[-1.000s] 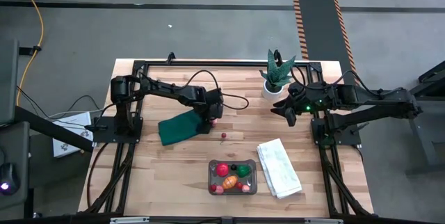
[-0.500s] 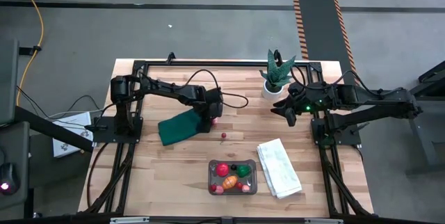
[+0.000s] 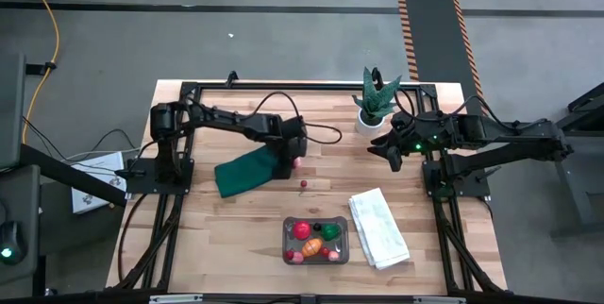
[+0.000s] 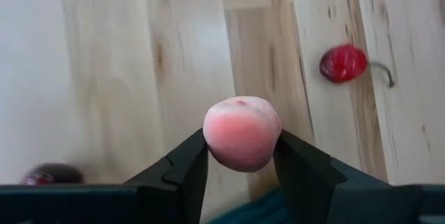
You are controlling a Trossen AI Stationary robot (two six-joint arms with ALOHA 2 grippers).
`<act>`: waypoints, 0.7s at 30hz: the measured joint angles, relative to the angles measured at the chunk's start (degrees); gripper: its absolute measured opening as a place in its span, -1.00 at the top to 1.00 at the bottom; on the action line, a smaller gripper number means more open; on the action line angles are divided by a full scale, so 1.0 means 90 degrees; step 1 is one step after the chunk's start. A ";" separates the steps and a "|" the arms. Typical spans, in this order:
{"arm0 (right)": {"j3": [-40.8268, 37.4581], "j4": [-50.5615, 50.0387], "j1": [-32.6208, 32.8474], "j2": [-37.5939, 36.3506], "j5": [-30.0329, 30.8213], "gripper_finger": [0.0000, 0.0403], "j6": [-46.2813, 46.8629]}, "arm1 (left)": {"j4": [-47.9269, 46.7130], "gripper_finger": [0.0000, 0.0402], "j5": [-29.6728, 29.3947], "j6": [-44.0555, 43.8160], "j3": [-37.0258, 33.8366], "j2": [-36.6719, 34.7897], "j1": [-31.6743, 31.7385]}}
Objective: Pick and placing Produce into tupperware
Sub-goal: Put the pink peach into the black bin
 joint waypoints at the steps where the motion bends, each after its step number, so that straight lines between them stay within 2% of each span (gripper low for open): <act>1: 0.0000 0.0000 0.0000 0.0000 0.0000 0.22 0.0000 | 0.0007 0.28 -0.0002 0.0002 0.0040 0.0000 0.0000; 10: 0.0000 0.0000 0.0000 0.0000 0.0010 0.22 -0.0107 | -0.0264 0.33 -0.0011 0.0006 0.0459 0.0000 0.0003; 21: 0.0000 0.0000 0.0000 0.0000 0.0013 0.22 -0.0119 | -0.1348 0.30 -0.0024 -0.0010 0.1737 -0.0007 0.0002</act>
